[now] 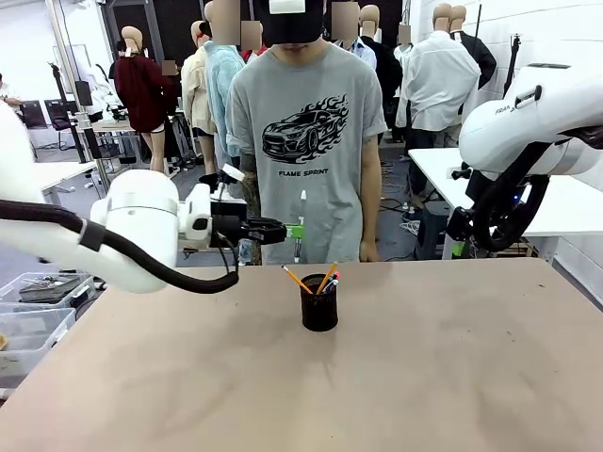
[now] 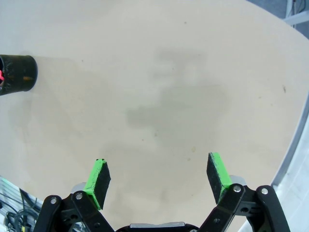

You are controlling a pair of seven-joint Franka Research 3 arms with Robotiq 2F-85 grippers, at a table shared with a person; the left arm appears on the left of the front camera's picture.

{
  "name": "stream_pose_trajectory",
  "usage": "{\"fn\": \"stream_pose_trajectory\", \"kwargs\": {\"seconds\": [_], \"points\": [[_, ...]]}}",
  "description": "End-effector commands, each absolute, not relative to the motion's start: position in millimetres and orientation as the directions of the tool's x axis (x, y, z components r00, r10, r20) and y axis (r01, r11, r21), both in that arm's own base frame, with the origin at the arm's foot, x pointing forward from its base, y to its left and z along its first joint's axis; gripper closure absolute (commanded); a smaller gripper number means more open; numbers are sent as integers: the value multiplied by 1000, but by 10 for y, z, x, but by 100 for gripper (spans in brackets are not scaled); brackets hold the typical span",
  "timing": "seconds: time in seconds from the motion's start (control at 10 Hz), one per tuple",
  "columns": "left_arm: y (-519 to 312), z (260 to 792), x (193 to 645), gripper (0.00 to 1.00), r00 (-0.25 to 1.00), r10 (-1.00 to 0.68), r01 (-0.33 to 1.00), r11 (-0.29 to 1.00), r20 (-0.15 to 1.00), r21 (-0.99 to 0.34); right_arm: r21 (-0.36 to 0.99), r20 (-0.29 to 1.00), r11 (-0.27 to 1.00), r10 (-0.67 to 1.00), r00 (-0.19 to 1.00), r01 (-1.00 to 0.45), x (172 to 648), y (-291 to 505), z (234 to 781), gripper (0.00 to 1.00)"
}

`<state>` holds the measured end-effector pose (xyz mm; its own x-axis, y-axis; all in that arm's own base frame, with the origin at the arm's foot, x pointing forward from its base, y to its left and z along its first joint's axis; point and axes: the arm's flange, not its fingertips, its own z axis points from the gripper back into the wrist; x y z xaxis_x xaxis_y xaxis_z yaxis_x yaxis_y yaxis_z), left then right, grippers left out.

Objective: Place the pens into the pen holder.
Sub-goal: Pick up a writing instrument from the table and place it into the Pen holder.

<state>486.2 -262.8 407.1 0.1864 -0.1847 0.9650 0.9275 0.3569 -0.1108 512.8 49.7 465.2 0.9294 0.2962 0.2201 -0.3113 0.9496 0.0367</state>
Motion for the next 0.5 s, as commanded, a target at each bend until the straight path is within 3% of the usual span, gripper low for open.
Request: {"fn": "stream_pose_trajectory", "kwargs": {"seconds": [0.0, 0.4], "points": [[-2857, 3913, 5041, 100, 167, -207, 910, 408, 964, -71, 32, 228, 947, 304, 925, -319, 5134, 482, 4640, 0], [-3074, 3634, 5215, 100, 219, -261, 906, 412, 940, -97, 32, 228, 947, 304, 925, -319, 5134, 482, 4640, 0]]}}
